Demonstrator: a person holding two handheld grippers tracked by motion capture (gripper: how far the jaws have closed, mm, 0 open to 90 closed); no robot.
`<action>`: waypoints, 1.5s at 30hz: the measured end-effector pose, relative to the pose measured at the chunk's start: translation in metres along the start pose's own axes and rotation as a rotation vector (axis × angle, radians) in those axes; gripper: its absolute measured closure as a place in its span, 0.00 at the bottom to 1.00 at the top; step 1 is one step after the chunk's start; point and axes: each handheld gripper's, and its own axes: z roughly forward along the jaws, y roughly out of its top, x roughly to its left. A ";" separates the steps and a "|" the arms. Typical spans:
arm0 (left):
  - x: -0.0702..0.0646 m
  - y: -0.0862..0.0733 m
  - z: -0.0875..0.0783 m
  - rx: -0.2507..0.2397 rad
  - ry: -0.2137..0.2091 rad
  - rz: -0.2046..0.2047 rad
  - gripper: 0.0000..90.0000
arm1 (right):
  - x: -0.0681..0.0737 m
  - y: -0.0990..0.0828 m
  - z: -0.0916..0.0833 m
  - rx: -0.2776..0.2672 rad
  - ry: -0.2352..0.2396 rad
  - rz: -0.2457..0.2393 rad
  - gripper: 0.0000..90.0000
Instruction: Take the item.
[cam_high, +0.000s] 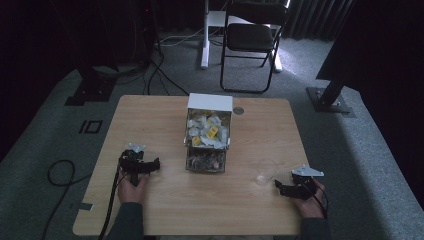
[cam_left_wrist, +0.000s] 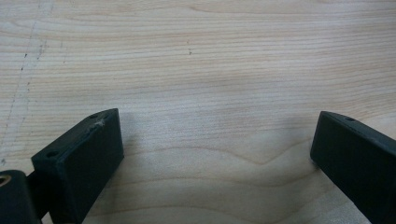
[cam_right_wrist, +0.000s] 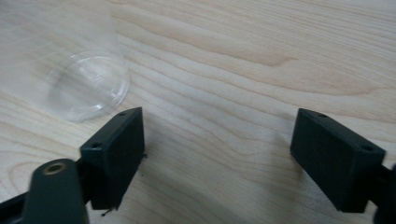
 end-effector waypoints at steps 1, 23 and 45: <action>0.000 0.000 0.000 0.000 0.000 0.000 0.03 | 0.000 0.000 0.000 0.000 -0.001 0.001 0.19; 0.000 0.000 0.000 0.000 0.000 0.000 0.03 | 0.014 0.020 -0.040 -0.147 -0.033 -0.004 0.52; 0.000 0.000 0.000 0.000 0.000 0.000 0.03 | 0.030 0.043 -0.065 -0.234 -0.001 -0.044 0.59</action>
